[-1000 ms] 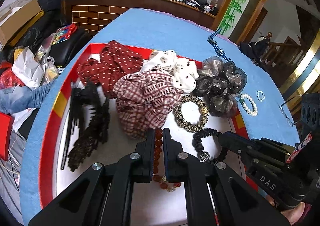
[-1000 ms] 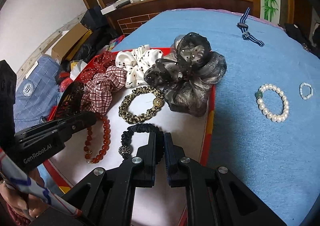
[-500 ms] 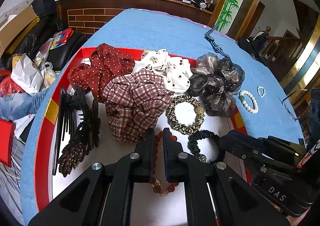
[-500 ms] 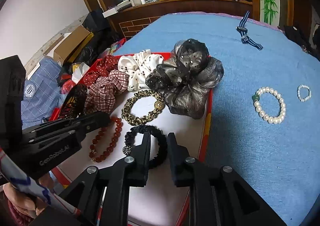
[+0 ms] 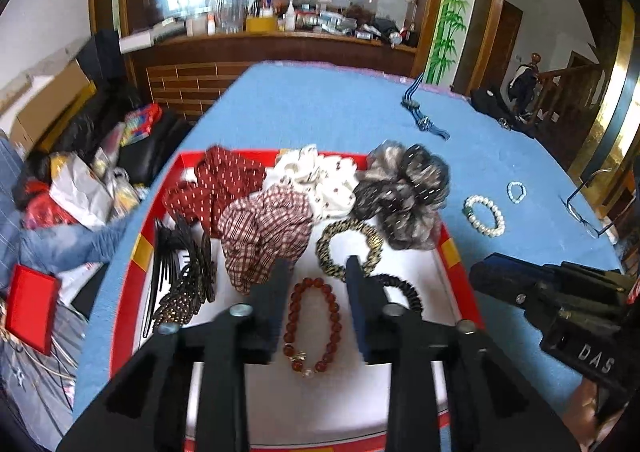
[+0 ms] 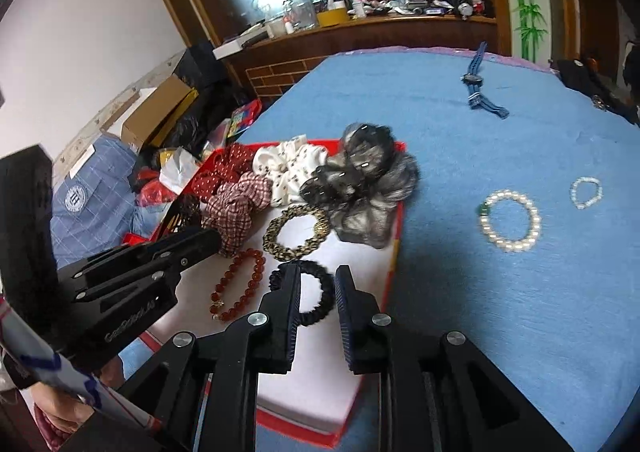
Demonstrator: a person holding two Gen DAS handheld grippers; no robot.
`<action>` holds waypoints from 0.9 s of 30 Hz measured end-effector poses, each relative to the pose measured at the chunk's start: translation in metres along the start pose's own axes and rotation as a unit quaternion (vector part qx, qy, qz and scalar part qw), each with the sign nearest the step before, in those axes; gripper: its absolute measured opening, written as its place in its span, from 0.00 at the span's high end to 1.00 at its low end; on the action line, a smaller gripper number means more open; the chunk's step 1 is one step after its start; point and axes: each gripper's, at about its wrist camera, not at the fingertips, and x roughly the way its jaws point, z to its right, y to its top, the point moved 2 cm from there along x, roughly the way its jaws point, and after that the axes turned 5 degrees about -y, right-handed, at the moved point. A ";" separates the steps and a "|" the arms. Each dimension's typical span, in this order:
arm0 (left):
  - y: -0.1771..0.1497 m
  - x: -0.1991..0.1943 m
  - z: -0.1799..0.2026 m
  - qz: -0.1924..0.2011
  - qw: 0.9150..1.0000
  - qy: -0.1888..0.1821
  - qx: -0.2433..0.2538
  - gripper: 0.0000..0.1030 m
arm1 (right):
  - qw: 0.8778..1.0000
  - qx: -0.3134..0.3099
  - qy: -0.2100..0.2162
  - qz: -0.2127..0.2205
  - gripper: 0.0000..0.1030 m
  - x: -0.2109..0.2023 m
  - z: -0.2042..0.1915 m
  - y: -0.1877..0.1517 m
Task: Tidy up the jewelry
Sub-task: 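Open both tools to release the bracelets into the tray, then move both tools to the two pearl bracelets on the table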
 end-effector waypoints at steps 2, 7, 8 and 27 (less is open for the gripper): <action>0.001 -0.004 0.010 0.005 1.000 0.005 0.014 0.71 | 1.000 0.010 -0.002 0.005 0.80 -0.008 0.010 0.001; 0.000 -0.011 0.041 0.016 0.999 0.011 0.043 0.71 | 0.999 0.038 -0.017 0.021 0.79 -0.028 0.037 0.000; 0.000 -0.012 0.046 0.018 0.999 0.011 0.049 0.71 | 0.999 0.042 -0.020 0.023 0.79 -0.030 0.041 0.000; -0.007 -0.018 0.123 0.030 0.990 0.033 0.136 0.64 | 0.993 0.100 -0.041 0.048 0.78 -0.069 0.105 -0.014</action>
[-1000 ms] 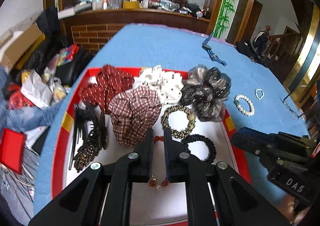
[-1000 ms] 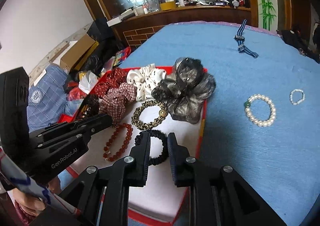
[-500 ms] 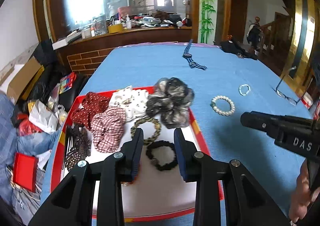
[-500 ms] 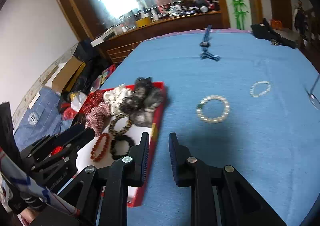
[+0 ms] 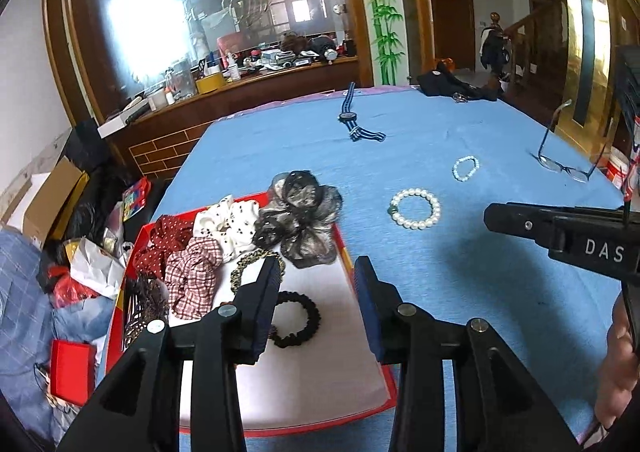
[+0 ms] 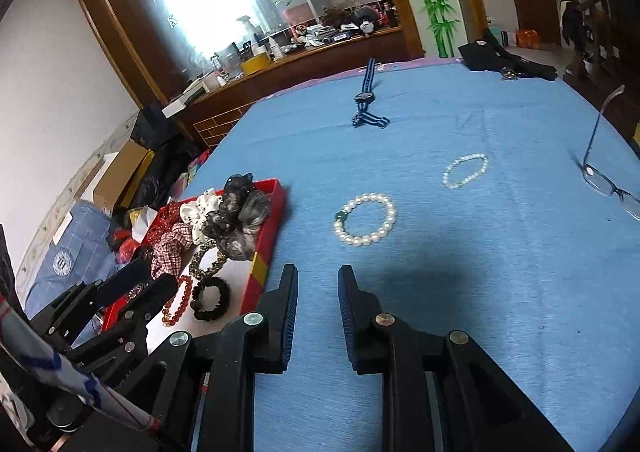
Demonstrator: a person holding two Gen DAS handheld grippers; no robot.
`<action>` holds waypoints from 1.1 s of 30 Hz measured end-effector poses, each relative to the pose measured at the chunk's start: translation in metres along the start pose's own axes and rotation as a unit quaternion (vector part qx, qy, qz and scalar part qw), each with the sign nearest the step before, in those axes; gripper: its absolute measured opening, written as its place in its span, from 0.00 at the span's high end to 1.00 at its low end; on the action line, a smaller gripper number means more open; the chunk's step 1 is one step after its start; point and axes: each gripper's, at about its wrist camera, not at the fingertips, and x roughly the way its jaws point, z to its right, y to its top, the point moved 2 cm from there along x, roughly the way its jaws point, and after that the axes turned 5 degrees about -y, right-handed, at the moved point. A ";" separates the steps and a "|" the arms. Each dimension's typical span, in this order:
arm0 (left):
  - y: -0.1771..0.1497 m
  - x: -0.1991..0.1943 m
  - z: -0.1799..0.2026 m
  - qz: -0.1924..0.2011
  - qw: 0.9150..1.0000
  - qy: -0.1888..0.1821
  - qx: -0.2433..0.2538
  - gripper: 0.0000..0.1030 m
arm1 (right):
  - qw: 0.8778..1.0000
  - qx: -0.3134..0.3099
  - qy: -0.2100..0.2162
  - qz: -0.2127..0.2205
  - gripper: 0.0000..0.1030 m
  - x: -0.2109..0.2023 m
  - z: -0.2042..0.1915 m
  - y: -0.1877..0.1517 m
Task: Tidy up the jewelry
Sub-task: 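Move both tools to the two pearl bracelets on the table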
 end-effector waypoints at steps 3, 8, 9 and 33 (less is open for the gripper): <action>0.002 0.000 0.009 -0.001 1.000 0.002 0.011 0.64 | 1.000 0.009 -0.001 0.001 0.77 -0.002 0.009 0.000; 0.004 0.000 0.023 -0.002 1.000 0.003 0.028 0.64 | 1.000 0.019 -0.004 0.006 0.77 -0.006 0.023 0.001; 0.005 0.001 0.026 -0.003 1.000 0.003 0.031 0.64 | 1.000 0.022 -0.004 0.007 0.77 -0.008 0.027 0.001; 0.026 0.053 0.082 -0.051 0.995 -0.028 0.083 0.62 | 0.996 0.075 -0.032 -0.023 0.74 0.014 0.096 0.033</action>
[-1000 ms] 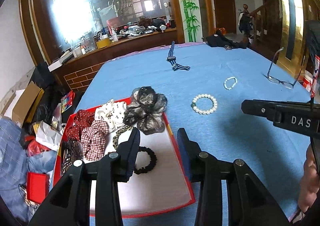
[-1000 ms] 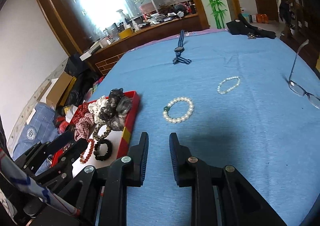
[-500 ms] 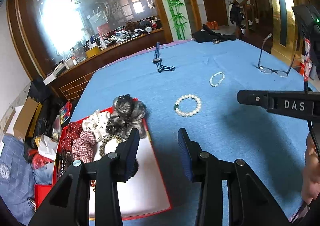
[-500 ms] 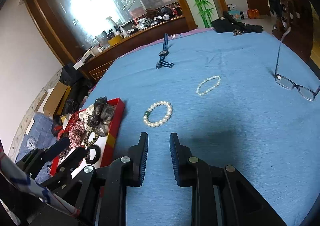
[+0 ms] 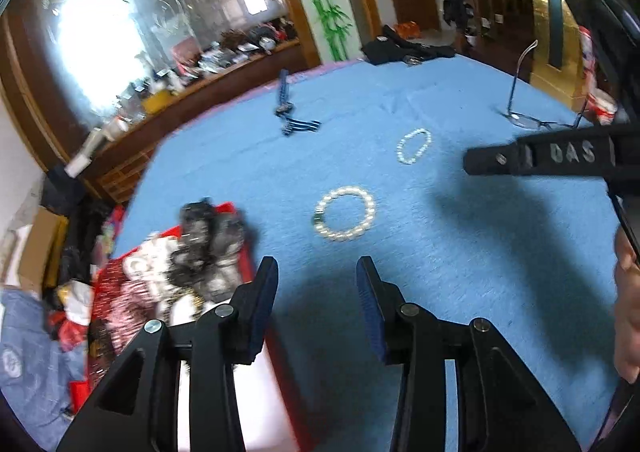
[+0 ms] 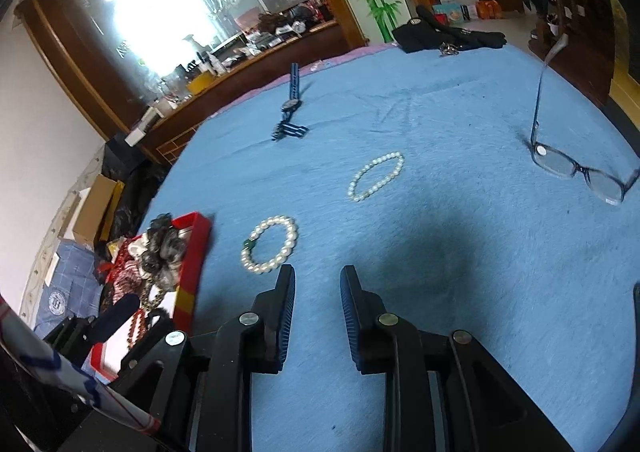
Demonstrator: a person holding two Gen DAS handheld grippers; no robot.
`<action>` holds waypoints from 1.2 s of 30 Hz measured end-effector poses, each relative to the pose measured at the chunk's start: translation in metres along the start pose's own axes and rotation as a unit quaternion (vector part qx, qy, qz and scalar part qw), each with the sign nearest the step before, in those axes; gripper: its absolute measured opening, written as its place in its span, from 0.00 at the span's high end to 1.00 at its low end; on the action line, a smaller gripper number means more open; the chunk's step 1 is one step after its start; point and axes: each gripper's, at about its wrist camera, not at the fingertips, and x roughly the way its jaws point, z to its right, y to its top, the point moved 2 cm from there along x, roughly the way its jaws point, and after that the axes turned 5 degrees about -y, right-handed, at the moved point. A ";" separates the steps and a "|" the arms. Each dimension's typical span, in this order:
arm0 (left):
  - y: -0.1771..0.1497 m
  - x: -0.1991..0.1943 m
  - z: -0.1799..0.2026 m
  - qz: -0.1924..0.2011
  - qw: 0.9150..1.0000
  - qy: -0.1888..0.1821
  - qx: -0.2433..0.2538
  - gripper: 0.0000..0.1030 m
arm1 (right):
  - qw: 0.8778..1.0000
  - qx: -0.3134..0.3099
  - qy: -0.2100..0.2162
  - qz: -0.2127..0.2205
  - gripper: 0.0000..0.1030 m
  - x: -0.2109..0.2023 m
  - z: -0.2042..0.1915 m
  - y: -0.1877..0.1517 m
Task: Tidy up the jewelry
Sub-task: 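Move both tools to the two pearl bracelets on the table, then grasp the green-bead pearl bracelet with the left tool while the right grasps the white bead bracelet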
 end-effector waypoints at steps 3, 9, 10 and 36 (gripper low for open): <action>0.015 0.021 -0.009 -0.034 0.997 -0.063 -0.027 0.62 | 1.000 0.008 -0.013 -0.015 0.67 0.015 0.005 0.021; 0.045 0.059 -0.023 -0.079 0.987 -0.129 -0.061 0.62 | 0.998 0.042 -0.038 -0.024 0.67 0.038 0.020 0.049; 0.047 0.065 -0.022 -0.084 0.985 -0.137 -0.060 0.62 | 0.998 0.045 -0.039 -0.024 0.67 0.040 0.022 0.051; 0.048 0.112 -0.005 -0.118 0.976 -0.161 -0.080 0.91 | 0.991 0.042 -0.112 -0.065 0.67 0.096 0.042 0.086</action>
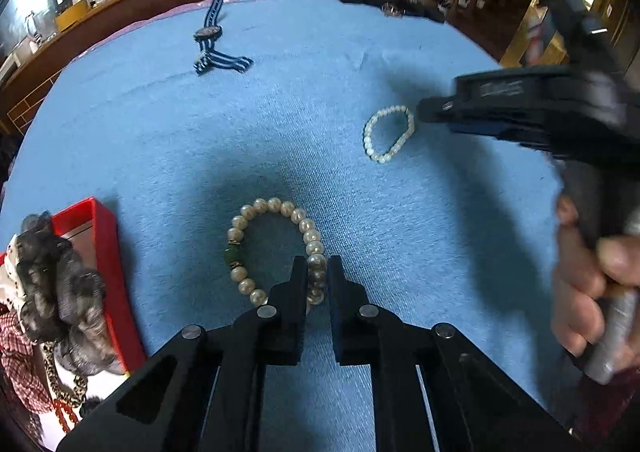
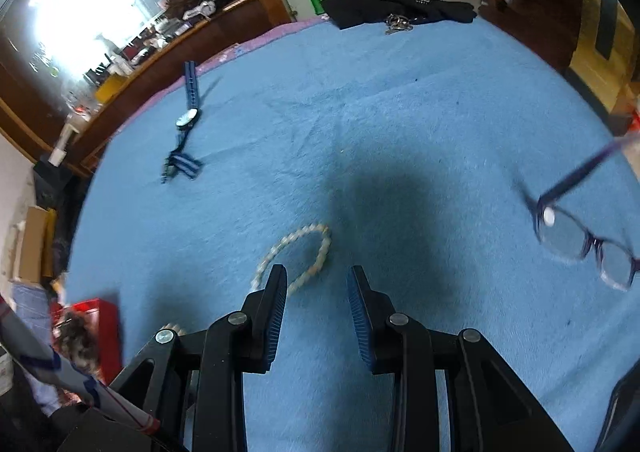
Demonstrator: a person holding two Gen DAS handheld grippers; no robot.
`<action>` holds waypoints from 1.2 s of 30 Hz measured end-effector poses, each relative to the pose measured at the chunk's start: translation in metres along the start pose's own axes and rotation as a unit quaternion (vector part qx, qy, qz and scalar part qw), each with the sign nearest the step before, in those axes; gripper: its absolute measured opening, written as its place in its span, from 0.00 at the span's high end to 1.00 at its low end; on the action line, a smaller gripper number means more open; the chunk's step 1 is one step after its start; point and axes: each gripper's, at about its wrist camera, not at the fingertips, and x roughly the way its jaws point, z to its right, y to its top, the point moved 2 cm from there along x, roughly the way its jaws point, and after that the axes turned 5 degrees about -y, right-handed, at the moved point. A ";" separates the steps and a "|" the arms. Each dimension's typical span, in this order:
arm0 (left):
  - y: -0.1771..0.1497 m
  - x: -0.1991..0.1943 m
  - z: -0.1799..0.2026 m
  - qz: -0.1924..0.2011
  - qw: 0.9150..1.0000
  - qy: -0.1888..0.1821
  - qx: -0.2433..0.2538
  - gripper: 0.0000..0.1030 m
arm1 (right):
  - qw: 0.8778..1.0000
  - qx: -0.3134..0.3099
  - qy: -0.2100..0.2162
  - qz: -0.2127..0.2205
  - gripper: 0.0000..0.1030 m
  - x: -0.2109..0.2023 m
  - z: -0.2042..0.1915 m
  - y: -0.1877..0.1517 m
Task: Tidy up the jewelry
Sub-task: 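Grasp the green-bead pearl bracelet with the left tool while the right grasps the white bead bracelet, then carry both pearl bracelets over the tray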
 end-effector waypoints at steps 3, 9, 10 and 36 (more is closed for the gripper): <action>0.000 -0.016 -0.001 0.017 1.000 -0.012 -0.004 0.91 | 1.000 -0.008 -0.013 -0.009 0.67 0.012 -0.003 0.005; -0.002 -0.040 0.001 0.041 0.999 -0.027 -0.004 0.91 | 0.997 -0.051 -0.053 -0.007 0.84 0.026 -0.015 0.006; -0.003 -0.043 0.002 0.044 0.999 -0.028 -0.004 0.91 | 0.997 -0.058 -0.059 -0.004 0.92 0.027 -0.015 0.005; -0.021 -0.092 0.000 0.079 0.996 -0.030 -0.008 0.91 | 0.996 -0.069 -0.056 -0.001 0.95 0.011 -0.020 0.007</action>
